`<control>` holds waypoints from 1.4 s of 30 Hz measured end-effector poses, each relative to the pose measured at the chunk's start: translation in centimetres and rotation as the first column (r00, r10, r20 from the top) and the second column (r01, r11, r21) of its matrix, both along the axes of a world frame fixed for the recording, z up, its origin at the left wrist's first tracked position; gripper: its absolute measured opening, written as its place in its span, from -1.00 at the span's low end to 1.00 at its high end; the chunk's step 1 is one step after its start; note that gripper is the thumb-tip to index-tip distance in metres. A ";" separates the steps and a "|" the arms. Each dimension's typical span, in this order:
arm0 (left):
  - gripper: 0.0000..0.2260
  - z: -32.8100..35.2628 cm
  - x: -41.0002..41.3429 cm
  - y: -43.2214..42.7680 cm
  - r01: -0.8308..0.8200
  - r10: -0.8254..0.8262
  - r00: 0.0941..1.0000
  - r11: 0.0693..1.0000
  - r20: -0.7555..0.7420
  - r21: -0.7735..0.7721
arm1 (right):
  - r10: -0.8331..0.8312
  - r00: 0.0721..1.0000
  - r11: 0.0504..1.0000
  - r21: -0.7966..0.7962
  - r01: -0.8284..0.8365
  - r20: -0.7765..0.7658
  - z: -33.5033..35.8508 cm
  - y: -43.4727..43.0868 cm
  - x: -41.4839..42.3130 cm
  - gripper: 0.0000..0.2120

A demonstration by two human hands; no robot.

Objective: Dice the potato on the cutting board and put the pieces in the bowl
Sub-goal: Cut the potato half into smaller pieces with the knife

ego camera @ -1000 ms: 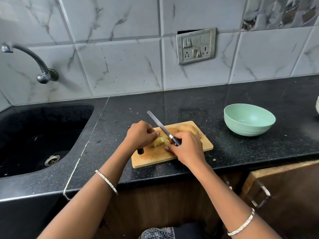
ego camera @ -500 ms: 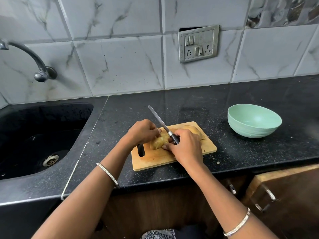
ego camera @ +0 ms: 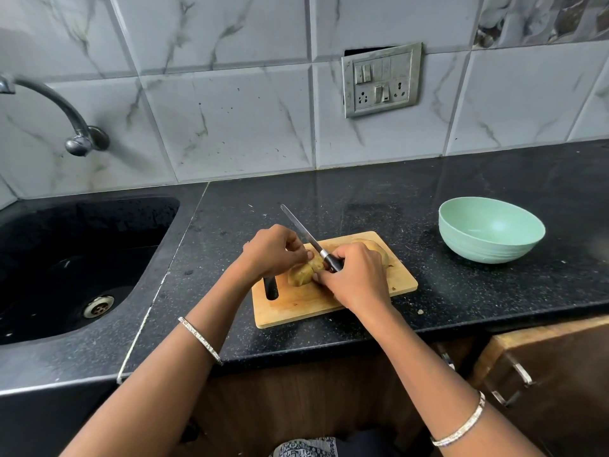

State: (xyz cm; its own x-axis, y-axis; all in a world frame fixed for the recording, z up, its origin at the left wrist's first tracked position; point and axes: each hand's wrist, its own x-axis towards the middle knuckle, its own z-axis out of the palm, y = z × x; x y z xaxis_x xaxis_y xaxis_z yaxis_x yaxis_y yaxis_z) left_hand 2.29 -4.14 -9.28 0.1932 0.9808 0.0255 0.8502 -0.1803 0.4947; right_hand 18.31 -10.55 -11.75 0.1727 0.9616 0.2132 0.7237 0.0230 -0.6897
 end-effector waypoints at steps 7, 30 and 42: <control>-0.87 -0.2 0.2 -0.1 0.013 -0.011 1.000 0.997 -0.028 0.075 | -0.017 1.000 1.000 -0.017 0.017 0.017 -0.1 0.5 0.1 -0.66; -0.91 0.7 0.1 -1.4 -0.007 -0.009 0.969 0.998 0.248 0.062 | -0.044 0.998 0.998 0.042 0.046 -0.049 -0.9 0.0 -0.3 -0.68; -0.88 0.3 0.1 -1.3 -0.006 0.001 0.958 1.000 0.287 0.017 | -0.089 0.996 0.992 0.088 0.089 -0.009 -0.7 0.1 0.0 -0.63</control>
State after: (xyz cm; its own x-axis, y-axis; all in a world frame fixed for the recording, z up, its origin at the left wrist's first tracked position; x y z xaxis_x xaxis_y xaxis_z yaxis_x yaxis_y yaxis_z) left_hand 2.41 -5.47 -8.99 0.1722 0.9804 0.0962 0.6736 -0.1885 0.7146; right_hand 18.35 -10.47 -12.49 0.2581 0.9199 0.2954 0.7224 0.0192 -0.6912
